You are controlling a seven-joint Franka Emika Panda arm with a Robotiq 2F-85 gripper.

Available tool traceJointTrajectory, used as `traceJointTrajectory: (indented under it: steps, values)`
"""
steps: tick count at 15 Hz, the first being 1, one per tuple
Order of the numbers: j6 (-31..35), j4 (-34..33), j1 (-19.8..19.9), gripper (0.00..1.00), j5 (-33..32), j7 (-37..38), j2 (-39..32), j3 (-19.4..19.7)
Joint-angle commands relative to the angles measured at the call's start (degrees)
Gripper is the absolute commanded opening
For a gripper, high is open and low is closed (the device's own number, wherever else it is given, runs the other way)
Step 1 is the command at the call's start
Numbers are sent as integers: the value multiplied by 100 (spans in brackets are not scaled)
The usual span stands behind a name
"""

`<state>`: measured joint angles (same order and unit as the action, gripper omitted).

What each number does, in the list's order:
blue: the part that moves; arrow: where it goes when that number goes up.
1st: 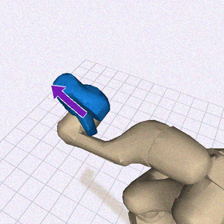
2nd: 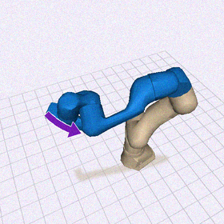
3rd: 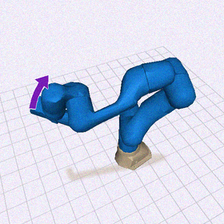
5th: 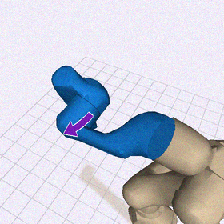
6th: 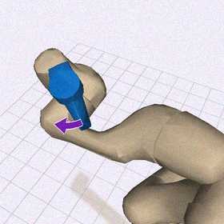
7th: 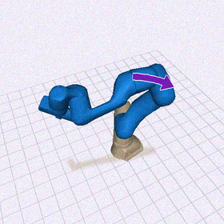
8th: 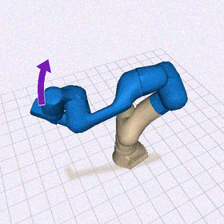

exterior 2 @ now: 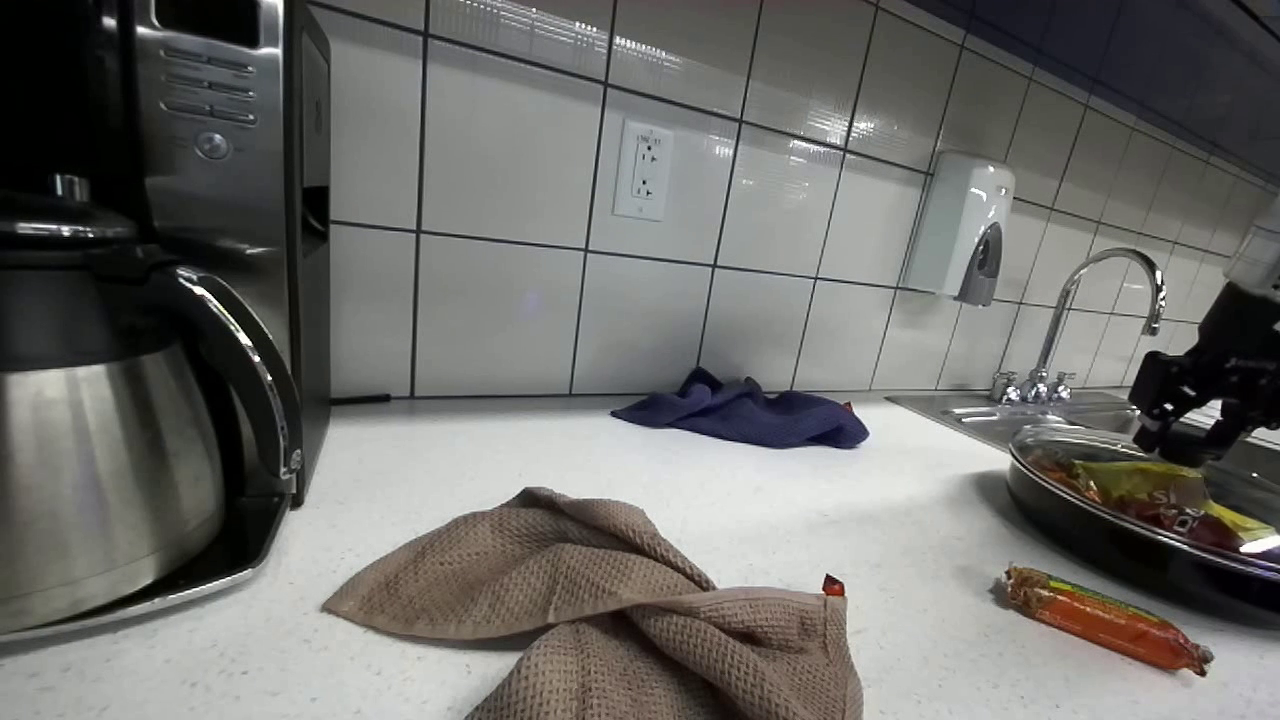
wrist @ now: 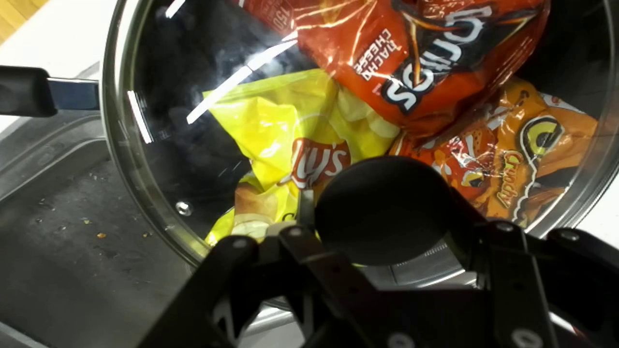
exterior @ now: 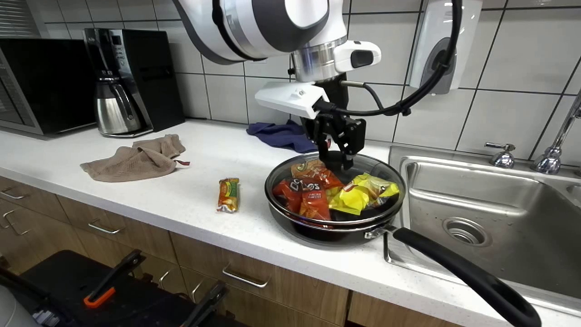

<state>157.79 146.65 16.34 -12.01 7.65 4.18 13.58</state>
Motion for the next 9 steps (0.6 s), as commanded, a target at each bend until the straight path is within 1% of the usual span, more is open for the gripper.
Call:
traceJointTrajectory:
  steps: [1, 4, 9]
  values:
    - [201, 51, -78, 39, 282, -130, 58, -14]
    - [222, 57, -83, 39, 379, -141, 44, -19]
    - [198, 36, -75, 39, 361, -120, 23, -19]
